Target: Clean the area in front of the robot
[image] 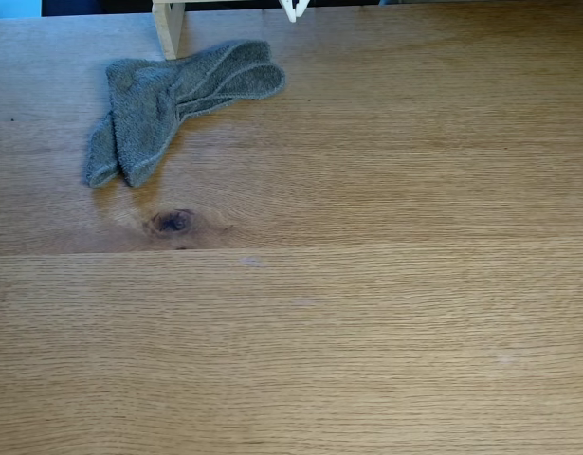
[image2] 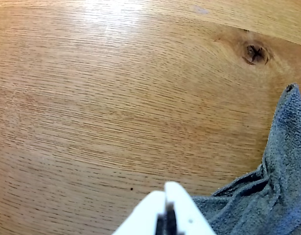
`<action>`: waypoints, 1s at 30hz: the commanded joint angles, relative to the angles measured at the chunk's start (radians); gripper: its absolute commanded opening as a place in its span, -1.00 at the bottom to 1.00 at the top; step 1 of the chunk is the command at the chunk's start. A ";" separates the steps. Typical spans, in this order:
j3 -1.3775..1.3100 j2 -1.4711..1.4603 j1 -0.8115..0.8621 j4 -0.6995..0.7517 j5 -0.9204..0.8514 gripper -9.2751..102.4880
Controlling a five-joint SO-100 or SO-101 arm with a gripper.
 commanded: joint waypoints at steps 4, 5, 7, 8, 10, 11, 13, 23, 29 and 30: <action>0.109 -0.005 0.077 0.002 -0.066 -0.84; 0.109 -0.005 0.077 0.002 -0.066 -0.84; 0.109 -0.005 0.077 0.002 -0.066 -0.84; 0.109 -0.005 0.077 0.002 -0.066 -0.84; 0.109 -0.005 0.077 0.002 -0.066 -0.84; 0.109 -0.005 0.077 0.002 -0.066 -0.84; 0.109 -0.005 0.077 0.000 -0.067 -0.84; 0.094 -0.005 -0.124 -0.025 -0.149 -0.84; 0.026 -0.206 -0.196 -0.278 -0.227 -0.69; -0.020 -0.282 -0.196 -0.330 -0.232 -0.69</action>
